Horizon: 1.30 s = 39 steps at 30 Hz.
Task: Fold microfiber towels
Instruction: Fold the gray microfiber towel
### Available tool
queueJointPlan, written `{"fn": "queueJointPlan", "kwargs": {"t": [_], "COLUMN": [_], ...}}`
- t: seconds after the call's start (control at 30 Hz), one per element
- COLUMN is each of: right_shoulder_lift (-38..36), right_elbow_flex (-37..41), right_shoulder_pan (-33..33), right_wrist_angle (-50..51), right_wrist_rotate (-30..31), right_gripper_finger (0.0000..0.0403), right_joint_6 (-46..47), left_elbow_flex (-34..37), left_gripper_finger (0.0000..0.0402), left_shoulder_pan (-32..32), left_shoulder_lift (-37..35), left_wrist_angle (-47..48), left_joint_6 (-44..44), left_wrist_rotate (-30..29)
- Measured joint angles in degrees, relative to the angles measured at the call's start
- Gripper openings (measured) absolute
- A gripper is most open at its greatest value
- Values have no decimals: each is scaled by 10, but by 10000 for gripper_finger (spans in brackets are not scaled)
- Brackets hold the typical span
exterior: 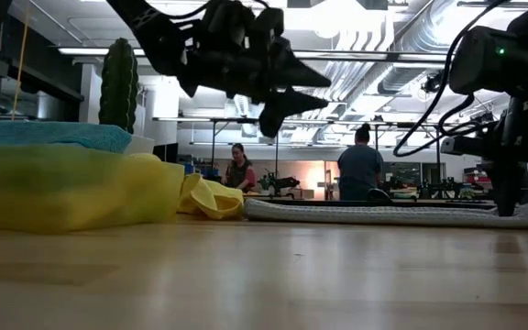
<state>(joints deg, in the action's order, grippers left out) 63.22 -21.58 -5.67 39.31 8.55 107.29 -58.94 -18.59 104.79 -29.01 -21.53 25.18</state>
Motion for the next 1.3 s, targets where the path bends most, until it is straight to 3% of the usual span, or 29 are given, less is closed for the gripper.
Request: {"fn": "queueJointPlan", "kwargs": {"t": [0.13,0.3,0.47,0.6,0.77,0.9,1.13,1.3], "right_shoulder_lift": [-7,-45,-72,-78,-77,-77,-78,-78], "right_elbow_flex": [1,-18,-28,-47,-69,-72,-87,-118], "right_shoulder_pan": [-2,-4,-5,-5,-5,-5,-5,-5], "right_wrist_angle": [23,116,118,119,132,137,143,174], "right_wrist_rotate": [14,21,14,18,24,24,18,20], "right_gripper_finger": [10,4,2,2,1,1,0,0], "right_joint_6": [-23,-51,-62,-72,-85,-88,-103,-125], "left_elbow_flex": [-3,-15,-34,-37,-37,-41,-39,-39], "left_gripper_finger": [158,158,154,112,13,6,1,0], "left_shoulder_pan": [-1,1,30,59,65,47,13,11], "left_shoulder_lift": [-5,-17,-2,24,26,0,18,34], "left_wrist_angle": [-34,-15,106,205,307,350,438,421], "left_joint_6": [-23,-5,109,173,206,239,312,323], "left_wrist_rotate": [-9,-17,-56,-133,-259,-303,-271,-233]}}
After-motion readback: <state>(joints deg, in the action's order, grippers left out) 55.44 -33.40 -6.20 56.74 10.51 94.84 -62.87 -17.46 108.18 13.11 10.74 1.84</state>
